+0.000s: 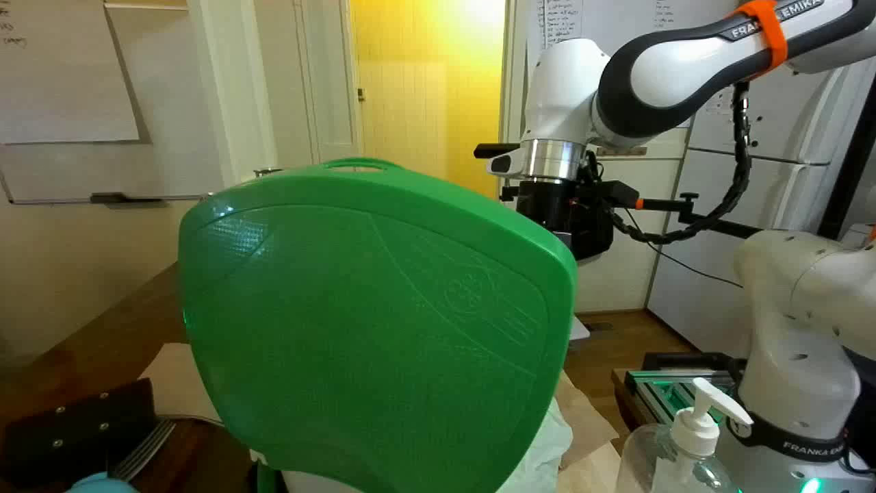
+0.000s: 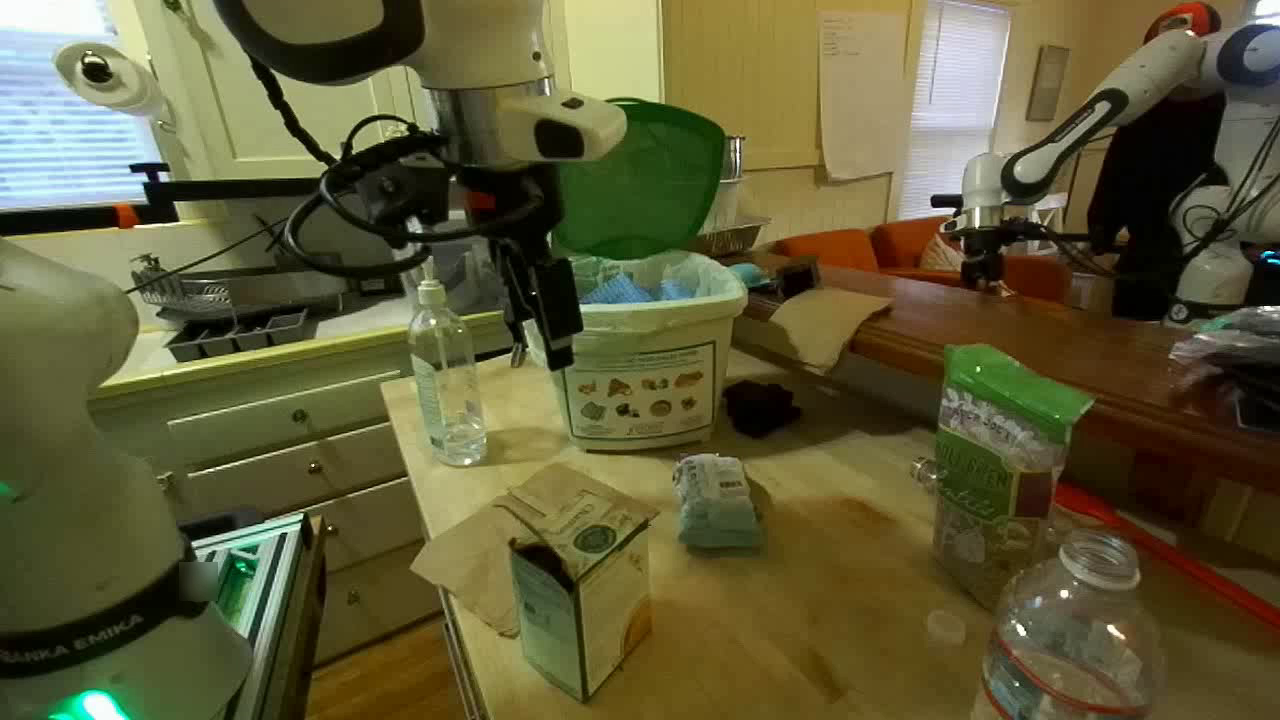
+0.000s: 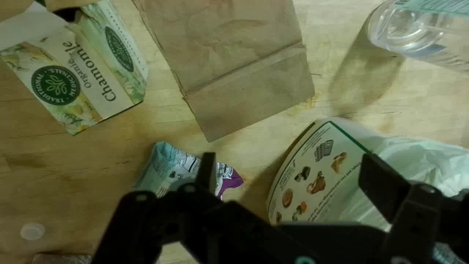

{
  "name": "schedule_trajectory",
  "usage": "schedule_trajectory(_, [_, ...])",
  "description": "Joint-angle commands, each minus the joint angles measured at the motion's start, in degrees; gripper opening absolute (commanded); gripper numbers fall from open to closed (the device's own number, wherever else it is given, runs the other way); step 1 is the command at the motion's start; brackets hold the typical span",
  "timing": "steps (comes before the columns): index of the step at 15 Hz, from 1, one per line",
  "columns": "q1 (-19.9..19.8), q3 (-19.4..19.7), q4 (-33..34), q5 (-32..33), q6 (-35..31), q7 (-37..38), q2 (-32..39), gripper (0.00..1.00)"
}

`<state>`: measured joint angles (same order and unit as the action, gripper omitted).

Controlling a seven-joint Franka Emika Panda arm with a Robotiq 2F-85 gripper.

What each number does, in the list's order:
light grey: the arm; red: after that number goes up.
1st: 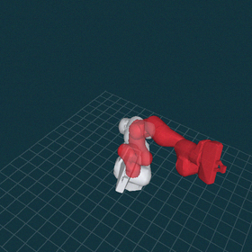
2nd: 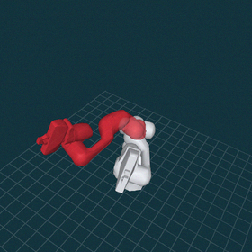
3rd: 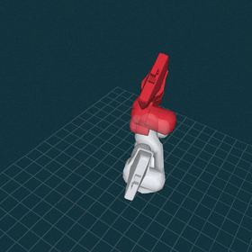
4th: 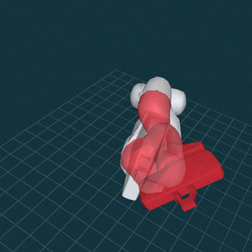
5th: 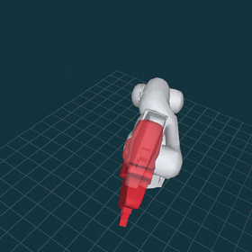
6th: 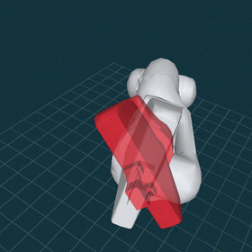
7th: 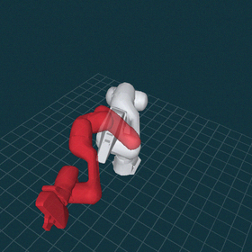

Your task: Take the blue fabric out of the bin and put it on the table.

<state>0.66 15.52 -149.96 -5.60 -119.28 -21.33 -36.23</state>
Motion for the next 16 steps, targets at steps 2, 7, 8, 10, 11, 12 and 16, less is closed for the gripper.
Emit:
schedule_trajectory(2, [-0.95, -0.86, 0.12, -0.61, 0.19, -0.49, 0.17, 1.00])
schedule_trajectory(7, [0.96, -1.58, 1.67, -1.93, -1.28, -1.72, 1.06, 1.00])
schedule_trajectory(8, [1.89, -2.14, 2.49, -2.47, -2.44, -2.46, 1.32, 1.00])
schedule_trajectory(10, [3.62, -2.81, 3.87, -3.63, -4.84, -4.26, 2.02, 1.00])
schedule_trajectory(11, [4.50, -3.09, 4.45, -4.24, -6.27, -5.03, 2.54, 1.00])
schedule_trajectory(12, [5.66, -3.10, 4.88, -5.32, -7.66, -6.02, 3.24, 1.00])
schedule_trajectory(16, [10.10, -2.67, 5.47, -9.73, -11.82, -10.55, 6.08, 1.00])
